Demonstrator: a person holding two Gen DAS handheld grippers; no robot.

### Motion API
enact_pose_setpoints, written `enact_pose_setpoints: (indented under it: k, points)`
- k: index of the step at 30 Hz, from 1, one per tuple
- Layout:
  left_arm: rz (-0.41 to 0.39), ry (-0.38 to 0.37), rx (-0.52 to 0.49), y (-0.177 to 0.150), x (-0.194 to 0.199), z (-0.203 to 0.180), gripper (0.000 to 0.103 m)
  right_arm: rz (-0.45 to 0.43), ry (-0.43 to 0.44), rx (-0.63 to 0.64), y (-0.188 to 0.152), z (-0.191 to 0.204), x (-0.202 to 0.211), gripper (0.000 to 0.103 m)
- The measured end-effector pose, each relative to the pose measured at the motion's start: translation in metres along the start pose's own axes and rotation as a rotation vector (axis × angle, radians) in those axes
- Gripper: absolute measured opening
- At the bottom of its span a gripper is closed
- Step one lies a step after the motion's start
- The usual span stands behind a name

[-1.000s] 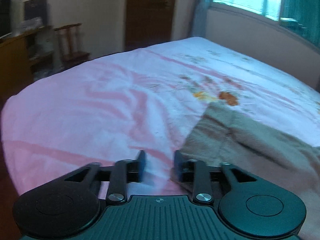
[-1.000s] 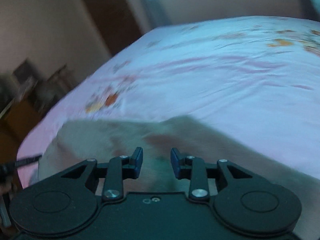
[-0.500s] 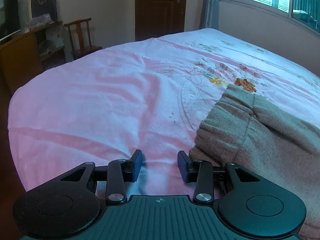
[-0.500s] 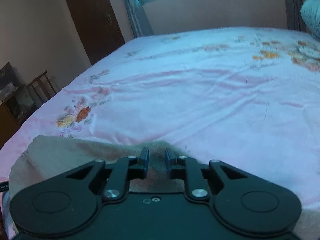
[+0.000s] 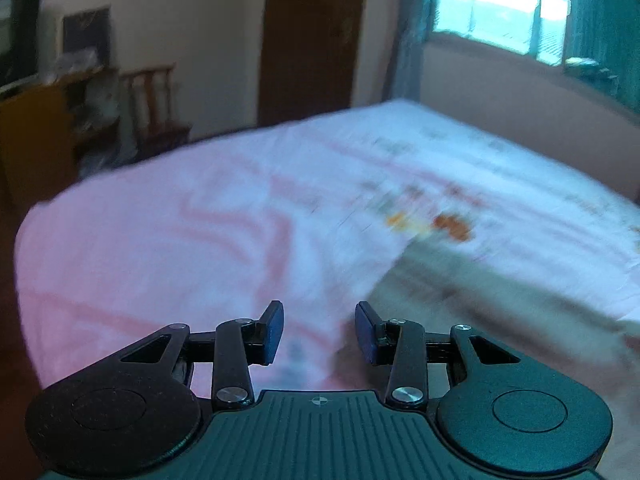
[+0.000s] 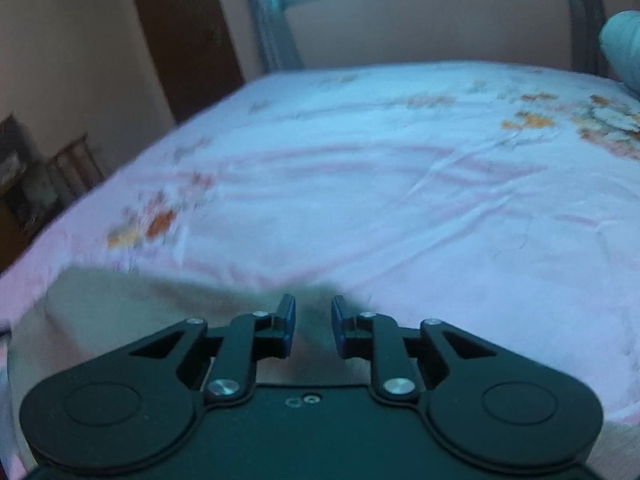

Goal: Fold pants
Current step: 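Open both grippers and lift them away from the folded sweatpants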

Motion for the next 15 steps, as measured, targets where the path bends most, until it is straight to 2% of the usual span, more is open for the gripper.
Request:
enact_pose_setpoints:
  k: [1, 2, 3, 5, 8, 12, 15]
  points:
    - [-0.001, -0.020, -0.023, 0.004, 0.000, -0.010, 0.040, 0.037, -0.045, 0.016, -0.006, -0.004, -0.010, 0.008]
    - [0.005, -0.033, -0.049, 0.007, -0.001, -0.019, 0.040, 0.040, -0.058, -0.009, -0.008, -0.011, -0.013, 0.003]
    - [0.013, -0.044, -0.071, 0.009, -0.003, -0.026, 0.040, 0.045, -0.062, -0.072, -0.006, -0.022, -0.010, 0.002]
    - [0.032, -0.057, -0.100, 0.009, -0.007, -0.037, 0.040, 0.005, -0.074, -0.156, 0.000, -0.039, 0.010, 0.015]
    - [0.039, -0.081, -0.101, 0.008, -0.005, -0.045, 0.040, -0.074, -0.063, -0.194, -0.001, -0.065, 0.054, 0.014]
    - [0.062, -0.109, -0.120, -0.003, 0.001, -0.058, 0.042, -0.123, -0.120, -0.275, -0.029, -0.128, 0.117, 0.024]
    - [0.077, -0.129, -0.137, -0.013, 0.008, -0.069, 0.048, -0.140, -0.208, -0.369, -0.060, -0.190, 0.164, 0.034]
Point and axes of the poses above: each gripper's, at about its wrist camera, not at the fingertips, and x roughly against the way its jaws point, z to its left, y to its top, the point moved 5 cm from there along -x, roughly the way its jaws point, and after that the axes turned 12 degrees about -y, right-handed, at the moved point
